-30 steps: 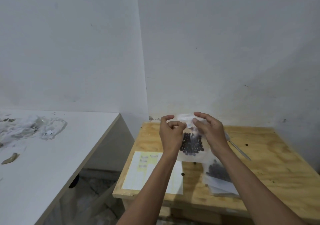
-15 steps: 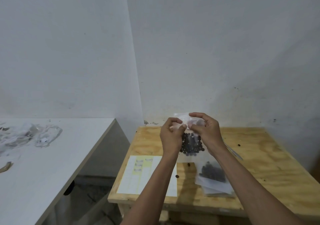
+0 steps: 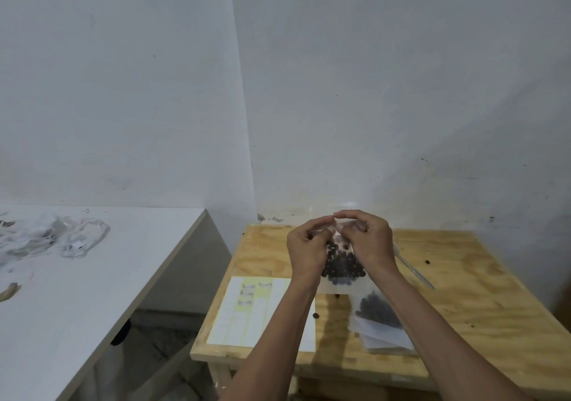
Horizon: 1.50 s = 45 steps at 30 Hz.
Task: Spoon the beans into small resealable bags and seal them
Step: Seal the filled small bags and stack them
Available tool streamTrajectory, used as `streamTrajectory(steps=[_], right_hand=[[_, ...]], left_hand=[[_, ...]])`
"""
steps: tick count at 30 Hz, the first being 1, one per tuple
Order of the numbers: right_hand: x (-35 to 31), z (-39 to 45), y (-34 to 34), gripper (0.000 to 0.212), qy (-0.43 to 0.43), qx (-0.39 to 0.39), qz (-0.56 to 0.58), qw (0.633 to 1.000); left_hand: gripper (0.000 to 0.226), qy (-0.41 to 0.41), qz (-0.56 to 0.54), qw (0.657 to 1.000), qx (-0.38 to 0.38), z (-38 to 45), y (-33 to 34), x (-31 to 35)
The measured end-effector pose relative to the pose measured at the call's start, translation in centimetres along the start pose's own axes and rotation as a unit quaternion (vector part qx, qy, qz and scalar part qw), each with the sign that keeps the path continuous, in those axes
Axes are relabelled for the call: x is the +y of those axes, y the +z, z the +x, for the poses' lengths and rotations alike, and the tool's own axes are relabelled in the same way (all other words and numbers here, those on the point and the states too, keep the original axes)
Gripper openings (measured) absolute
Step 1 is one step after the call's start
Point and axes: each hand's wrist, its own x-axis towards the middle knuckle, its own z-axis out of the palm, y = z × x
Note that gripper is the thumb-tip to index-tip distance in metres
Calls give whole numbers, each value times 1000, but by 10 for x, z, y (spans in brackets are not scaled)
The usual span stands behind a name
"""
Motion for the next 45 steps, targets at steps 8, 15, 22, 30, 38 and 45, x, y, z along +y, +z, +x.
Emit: streamTrajectory(steps=[8,15,22,30,38,45], right_hand=[[5,4,21,39,21,-69,-16,997],[29,20,62,34,58,-65,0,996],[46,49,70,38,124,-94,22,988],[77,46,100,28,207,-188,-94,956],[79,37,153,30,16,-316,-392,864],[61,48,98,26,63,-212,-341,914]], left_hand=[[29,-21,0,1000,9,17,-27,-18],[33,28,126,991,-47,44,-70,-45],[28,-39,170,985,-4,114,-124,-73],[36,-116,342,932,-28,150,-148,-110],[38,-58,578,813,-28,146,-132,-113],[19,20,510,860,-26,118,-86,-89]])
